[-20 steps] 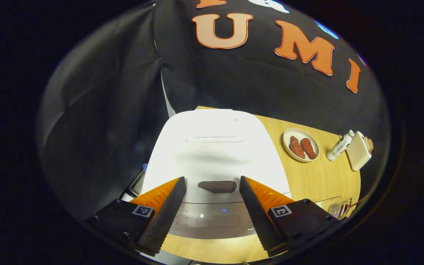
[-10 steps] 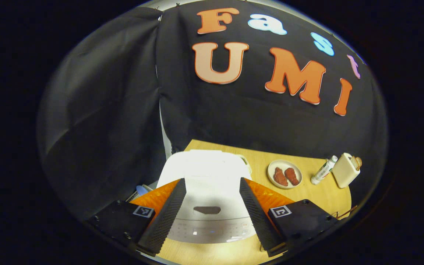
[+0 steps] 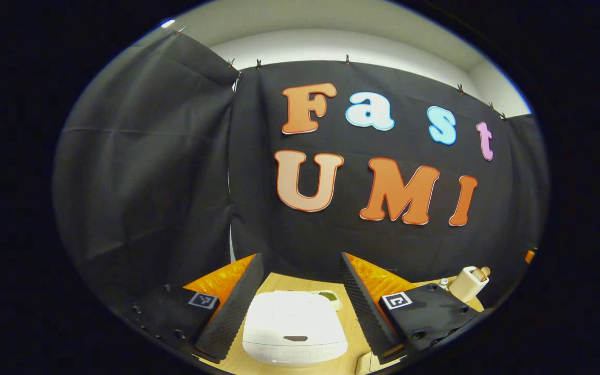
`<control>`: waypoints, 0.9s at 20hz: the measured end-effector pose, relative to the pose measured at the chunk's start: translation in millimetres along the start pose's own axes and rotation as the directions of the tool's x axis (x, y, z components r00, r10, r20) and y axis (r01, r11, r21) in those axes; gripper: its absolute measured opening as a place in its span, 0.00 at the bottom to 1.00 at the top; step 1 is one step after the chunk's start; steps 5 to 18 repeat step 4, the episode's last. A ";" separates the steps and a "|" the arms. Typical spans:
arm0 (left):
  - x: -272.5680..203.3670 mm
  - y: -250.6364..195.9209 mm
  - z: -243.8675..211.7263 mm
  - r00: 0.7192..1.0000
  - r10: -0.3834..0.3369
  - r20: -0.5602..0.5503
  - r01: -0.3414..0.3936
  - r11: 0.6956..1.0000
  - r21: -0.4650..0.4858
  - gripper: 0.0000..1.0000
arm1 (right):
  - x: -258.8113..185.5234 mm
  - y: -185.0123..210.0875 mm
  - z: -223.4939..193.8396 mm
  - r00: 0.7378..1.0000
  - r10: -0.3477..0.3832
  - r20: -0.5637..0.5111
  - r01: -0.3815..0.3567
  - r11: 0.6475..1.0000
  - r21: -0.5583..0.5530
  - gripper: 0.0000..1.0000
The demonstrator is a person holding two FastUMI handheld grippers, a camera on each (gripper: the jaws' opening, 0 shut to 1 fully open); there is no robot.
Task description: Close the left gripper, press the button to open the rice cooker; take a wooden spoon from the chopstick holder with the right hand, scoop a spoonful of rice and pour it into the rice cooker, then put the wooden spoon back into the chopstick holder.
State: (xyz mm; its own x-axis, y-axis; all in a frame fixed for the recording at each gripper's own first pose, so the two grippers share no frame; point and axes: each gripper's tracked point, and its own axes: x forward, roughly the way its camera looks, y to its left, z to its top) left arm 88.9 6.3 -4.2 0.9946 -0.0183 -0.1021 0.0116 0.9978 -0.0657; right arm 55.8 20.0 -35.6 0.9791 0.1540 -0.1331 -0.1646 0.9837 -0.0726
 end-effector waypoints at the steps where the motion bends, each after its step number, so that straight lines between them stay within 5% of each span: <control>1: -6.1 1.4 6.3 1.000 -0.004 0.016 0.004 1.000 0.002 0.98 | -0.8 3.1 2.6 1.000 -0.001 0.009 0.001 1.000 -0.012 0.95; 18: -17.3 5.1 13.3 0.999 -0.017 0.030 0.017 1.000 0.008 0.99 | -4.6 12.5 -2.4 1.000 0.006 0.007 -0.006 1.000 -0.024 0.95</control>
